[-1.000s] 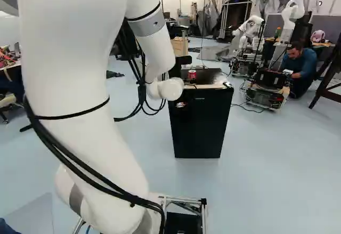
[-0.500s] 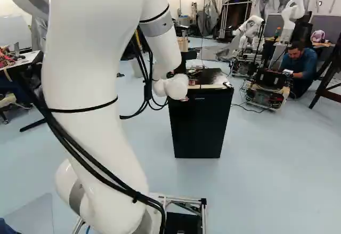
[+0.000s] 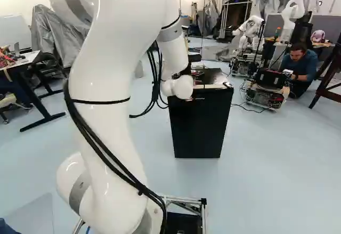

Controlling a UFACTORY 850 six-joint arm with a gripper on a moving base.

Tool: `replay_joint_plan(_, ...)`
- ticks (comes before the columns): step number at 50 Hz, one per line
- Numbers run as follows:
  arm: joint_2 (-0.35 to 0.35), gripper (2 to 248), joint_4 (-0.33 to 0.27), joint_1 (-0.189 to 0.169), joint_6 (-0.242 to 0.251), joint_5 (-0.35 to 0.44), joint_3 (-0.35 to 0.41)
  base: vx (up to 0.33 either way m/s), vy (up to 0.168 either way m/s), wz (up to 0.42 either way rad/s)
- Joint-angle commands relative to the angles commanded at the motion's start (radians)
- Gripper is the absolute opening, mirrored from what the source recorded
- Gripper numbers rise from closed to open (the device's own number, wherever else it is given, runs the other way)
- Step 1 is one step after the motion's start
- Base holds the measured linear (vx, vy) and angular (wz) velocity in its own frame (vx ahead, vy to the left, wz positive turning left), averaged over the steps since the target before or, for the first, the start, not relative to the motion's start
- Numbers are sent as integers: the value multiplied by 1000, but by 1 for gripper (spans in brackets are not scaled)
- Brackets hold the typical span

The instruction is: Grab a drink from the fridge

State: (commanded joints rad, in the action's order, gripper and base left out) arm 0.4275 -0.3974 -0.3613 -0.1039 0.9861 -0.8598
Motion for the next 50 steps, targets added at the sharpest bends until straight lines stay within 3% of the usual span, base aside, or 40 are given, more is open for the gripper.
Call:
replay_joint_plan(13, 76, 247, 10, -12, 0, 0, -72, 0, 0, 0)
replay_joint_plan(24, 90, 247, 11, -13, 0, 0, -88, 0, 0, 0)
replay_joint_plan(38, 91, 247, 11, -13, -75, 0, -89, 0, 0, 0)
replay_joint_plan(39, 91, 235, 11, -13, -77, 0, -89, 0, 0, 0)
replay_joint_plan(43, 91, 235, 11, -13, -81, 0, -89, 0, 0, 0)
replay_joint_plan(44, 91, 196, 11, -13, -82, 0, -89, 0, 0, 0)
replay_joint_plan(49, 91, 196, 11, -13, -84, 0, -89, 0, 0, 0)
replay_joint_plan(50, 91, 158, 11, -13, -84, 0, -89, 0, 0, 0)
